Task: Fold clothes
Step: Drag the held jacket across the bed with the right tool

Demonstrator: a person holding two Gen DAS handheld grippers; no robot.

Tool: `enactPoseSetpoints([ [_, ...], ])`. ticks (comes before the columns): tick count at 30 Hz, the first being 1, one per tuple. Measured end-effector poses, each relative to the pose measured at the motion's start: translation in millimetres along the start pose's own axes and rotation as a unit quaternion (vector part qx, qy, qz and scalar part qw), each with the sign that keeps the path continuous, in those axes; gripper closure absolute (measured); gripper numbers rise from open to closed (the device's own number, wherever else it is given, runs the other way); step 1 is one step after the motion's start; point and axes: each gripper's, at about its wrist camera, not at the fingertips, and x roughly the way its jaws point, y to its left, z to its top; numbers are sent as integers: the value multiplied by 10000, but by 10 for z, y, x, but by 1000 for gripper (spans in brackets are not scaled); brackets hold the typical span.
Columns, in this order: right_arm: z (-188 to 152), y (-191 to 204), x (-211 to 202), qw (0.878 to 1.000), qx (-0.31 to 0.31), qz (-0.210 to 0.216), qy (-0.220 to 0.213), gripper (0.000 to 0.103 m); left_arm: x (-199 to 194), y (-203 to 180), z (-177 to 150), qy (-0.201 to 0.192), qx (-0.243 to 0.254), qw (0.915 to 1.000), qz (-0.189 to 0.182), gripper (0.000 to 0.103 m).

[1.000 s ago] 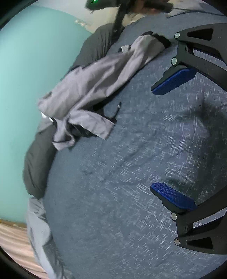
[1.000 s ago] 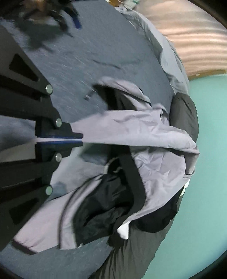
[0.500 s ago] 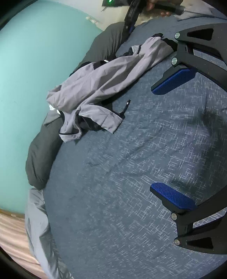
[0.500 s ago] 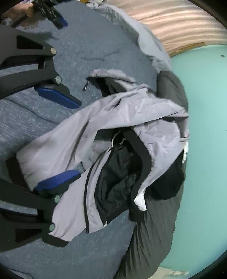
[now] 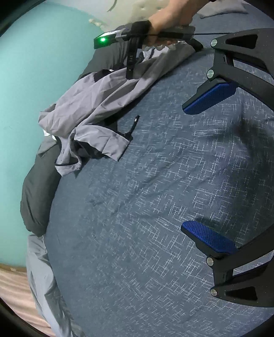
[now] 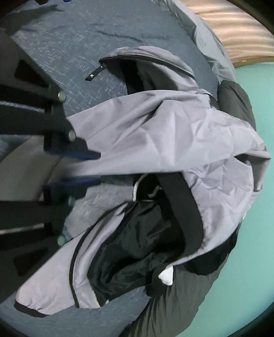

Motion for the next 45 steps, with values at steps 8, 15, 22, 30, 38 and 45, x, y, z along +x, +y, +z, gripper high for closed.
enactPoseSetpoints([
  [8, -254, 145, -469, 9980, -459, 426, -101, 103, -125, -1, 92, -179, -43, 9998, 1, 0],
  [15, -639, 214, -1398, 9954, -657, 622, -302, 103, -552, -59, 130, -421, -62, 9991, -63, 0],
  [22, -1266, 38, -2283, 9965, -395, 621, -386, 103, -1094, -184, 55, -420, -46, 9990, -132, 0],
  [30, -1856, -425, -3329, 9978, -12, 217, -629, 103, -1655, -413, 11, -521, 115, 9985, -146, 0],
  [38, -2652, -1197, -3892, 9947, 714, -527, -515, 103, -1939, -718, -96, -482, 510, 9973, -195, 0],
  [45, -3174, -1606, -3657, 9817, 1333, -1335, 246, 102, -1857, -787, -176, -331, 569, 9977, -184, 0],
])
